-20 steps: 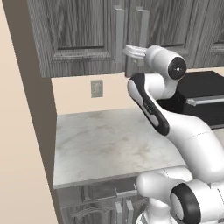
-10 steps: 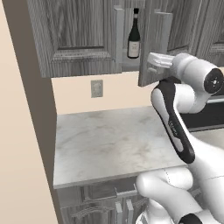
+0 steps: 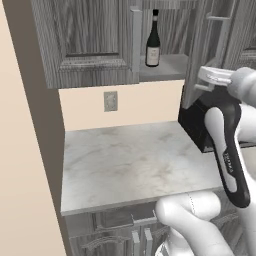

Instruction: Open the cabinet directly in front. Then move the wine and the mug to the dining counter with the jar on it.

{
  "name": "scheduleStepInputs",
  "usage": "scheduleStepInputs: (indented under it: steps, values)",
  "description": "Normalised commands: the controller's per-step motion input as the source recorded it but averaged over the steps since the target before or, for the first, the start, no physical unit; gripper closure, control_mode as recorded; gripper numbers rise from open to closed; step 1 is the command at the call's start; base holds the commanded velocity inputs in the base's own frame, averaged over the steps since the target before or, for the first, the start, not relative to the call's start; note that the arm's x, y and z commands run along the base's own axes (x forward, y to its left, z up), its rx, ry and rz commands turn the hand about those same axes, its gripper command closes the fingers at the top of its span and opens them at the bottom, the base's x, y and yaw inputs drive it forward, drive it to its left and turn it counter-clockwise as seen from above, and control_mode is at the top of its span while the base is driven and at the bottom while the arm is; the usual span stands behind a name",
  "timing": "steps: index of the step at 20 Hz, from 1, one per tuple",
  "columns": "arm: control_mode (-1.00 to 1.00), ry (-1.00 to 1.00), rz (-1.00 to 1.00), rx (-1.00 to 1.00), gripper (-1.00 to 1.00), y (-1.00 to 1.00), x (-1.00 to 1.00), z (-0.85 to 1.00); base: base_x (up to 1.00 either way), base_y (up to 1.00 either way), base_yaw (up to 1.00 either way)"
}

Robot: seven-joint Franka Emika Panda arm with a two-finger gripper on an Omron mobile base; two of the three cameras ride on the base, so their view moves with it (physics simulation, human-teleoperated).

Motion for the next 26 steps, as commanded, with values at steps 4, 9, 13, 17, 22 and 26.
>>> scheduleStepInputs:
  steps: [4, 9, 13, 17, 22, 26]
  values:
    - [-1.0, 0.0, 0.0, 0.0, -1.0, 0.0, 0.0, 0.0, 0.0, 0.0, 0.0]
    - [-1.0, -0.04, 0.0, 0.0, -1.0, -0.25, -0.7, 0.07, 0.0, 0.0, 0.0]
    - [-1.0, -0.11, 0.0, 0.0, -1.0, -0.13, -1.0, 0.02, 0.0, 0.0, 0.0]
    - [-1.0, -0.11, -0.01, -0.03, -1.0, 0.33, -0.78, 0.0, 0.0, 0.0, 0.0]
    - [-1.0, -0.03, -0.09, -0.1, -1.0, 0.9, -0.49, 0.0, 0.0, 0.0, 0.0]
    - [-1.0, 0.0, -0.15, -0.1, -1.0, 0.93, -0.14, 0.0, 0.0, 0.0, 0.0]
